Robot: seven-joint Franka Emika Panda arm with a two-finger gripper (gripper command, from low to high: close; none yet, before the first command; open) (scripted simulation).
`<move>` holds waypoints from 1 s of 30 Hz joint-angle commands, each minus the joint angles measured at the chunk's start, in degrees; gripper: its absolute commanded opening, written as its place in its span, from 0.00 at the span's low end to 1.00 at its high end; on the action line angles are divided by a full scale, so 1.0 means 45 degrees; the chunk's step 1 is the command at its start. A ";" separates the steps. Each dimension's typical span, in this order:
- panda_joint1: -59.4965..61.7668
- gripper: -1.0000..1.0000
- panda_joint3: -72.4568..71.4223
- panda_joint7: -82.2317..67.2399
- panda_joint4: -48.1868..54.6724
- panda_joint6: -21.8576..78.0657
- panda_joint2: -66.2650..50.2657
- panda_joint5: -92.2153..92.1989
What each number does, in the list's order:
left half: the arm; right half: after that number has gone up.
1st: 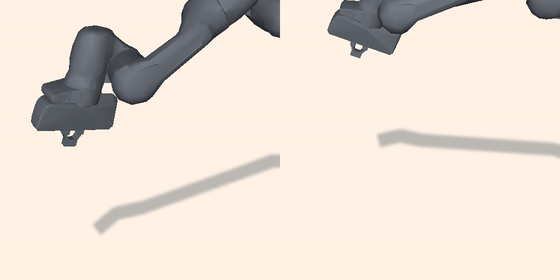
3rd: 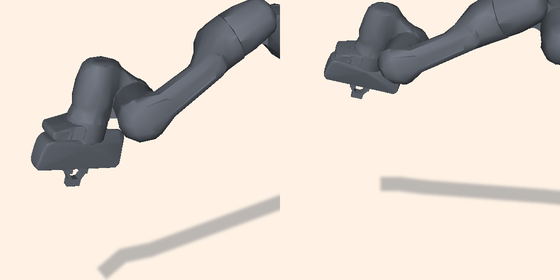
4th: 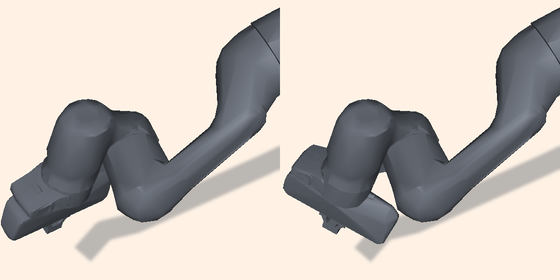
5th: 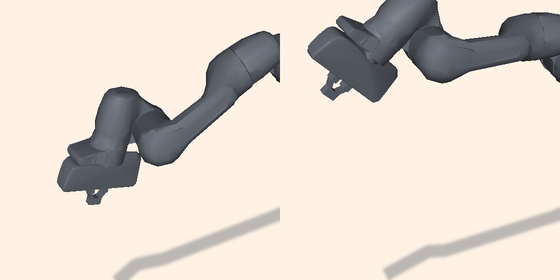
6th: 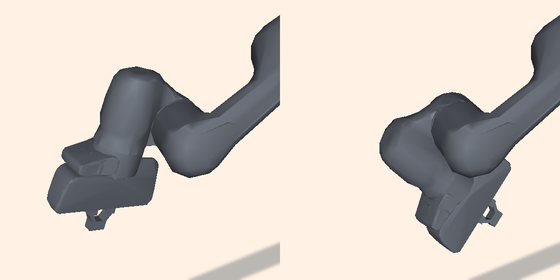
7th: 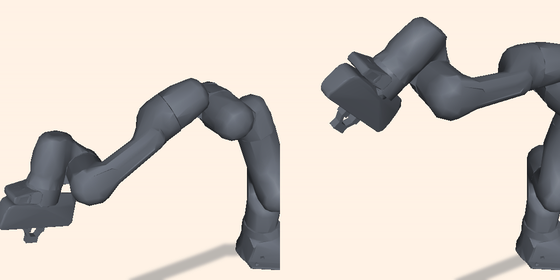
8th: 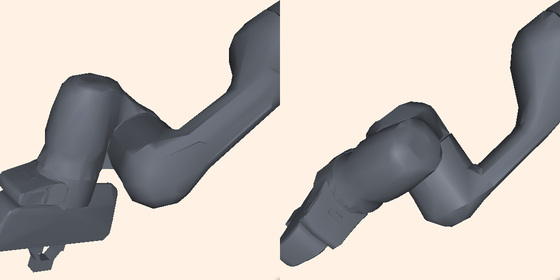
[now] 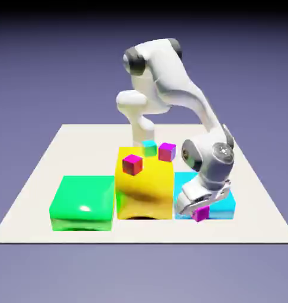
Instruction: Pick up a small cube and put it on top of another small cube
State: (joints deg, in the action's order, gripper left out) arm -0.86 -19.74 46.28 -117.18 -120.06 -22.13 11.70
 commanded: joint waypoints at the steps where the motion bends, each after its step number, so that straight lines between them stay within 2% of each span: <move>1: -0.0022 0.00 0.0145 -0.0065 -0.0188 0.0202 0.0462 -0.0088; 26: -0.0292 0.00 0.3791 -0.0845 -0.5587 0.5923 1.1998 -0.2984; 29: -0.0190 0.00 0.3894 -0.0301 -0.5998 0.6336 1.2269 -0.2882; 30: -0.0195 0.00 0.3885 -0.0302 -0.6458 0.5875 1.2268 -0.2892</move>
State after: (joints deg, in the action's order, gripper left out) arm -1.74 -2.26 44.91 -146.24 -93.62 33.08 -1.45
